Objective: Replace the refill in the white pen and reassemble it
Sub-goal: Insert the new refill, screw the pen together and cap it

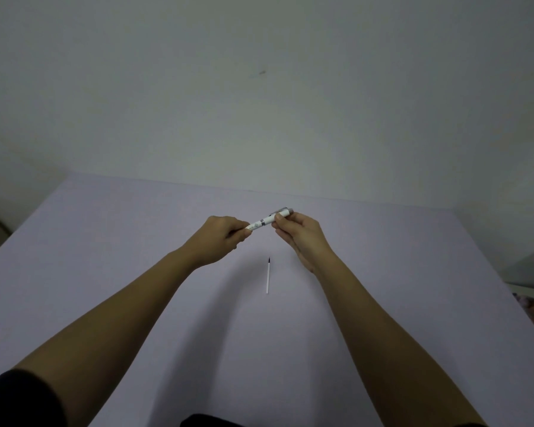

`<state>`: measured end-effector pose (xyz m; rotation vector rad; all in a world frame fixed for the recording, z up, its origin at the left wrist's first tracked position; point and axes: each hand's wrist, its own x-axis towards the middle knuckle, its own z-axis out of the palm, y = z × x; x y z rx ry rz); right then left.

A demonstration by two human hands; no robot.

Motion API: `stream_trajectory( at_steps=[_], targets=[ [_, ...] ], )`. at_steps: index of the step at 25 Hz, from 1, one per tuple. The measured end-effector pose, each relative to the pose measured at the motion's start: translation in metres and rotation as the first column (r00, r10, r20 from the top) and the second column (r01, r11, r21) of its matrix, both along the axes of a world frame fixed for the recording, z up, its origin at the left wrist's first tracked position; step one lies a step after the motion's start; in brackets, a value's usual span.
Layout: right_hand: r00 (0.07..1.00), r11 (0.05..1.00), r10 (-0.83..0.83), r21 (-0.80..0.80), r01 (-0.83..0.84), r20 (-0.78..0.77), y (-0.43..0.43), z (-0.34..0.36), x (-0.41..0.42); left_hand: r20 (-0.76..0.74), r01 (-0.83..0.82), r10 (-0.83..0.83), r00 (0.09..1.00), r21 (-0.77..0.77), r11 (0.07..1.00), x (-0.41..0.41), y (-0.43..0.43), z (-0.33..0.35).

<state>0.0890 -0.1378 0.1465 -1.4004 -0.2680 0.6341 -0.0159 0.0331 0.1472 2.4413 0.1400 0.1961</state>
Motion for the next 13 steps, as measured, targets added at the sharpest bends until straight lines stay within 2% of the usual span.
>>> stream_trajectory(
  at_steps=[6, 13],
  targets=[
    [0.999, 0.997, 0.010, -0.078, -0.006, 0.053, 0.004, 0.002, -0.002, 0.001, -0.034, 0.034, 0.999, -0.013, 0.999, -0.001, -0.006, -0.005],
    [0.991, 0.977, 0.017, -0.215, 0.012, 0.131, 0.004, -0.026, -0.006, -0.121, -0.042, 0.039, 0.992, -0.023, 0.999, -0.005, -0.029, -0.028]
  ],
)
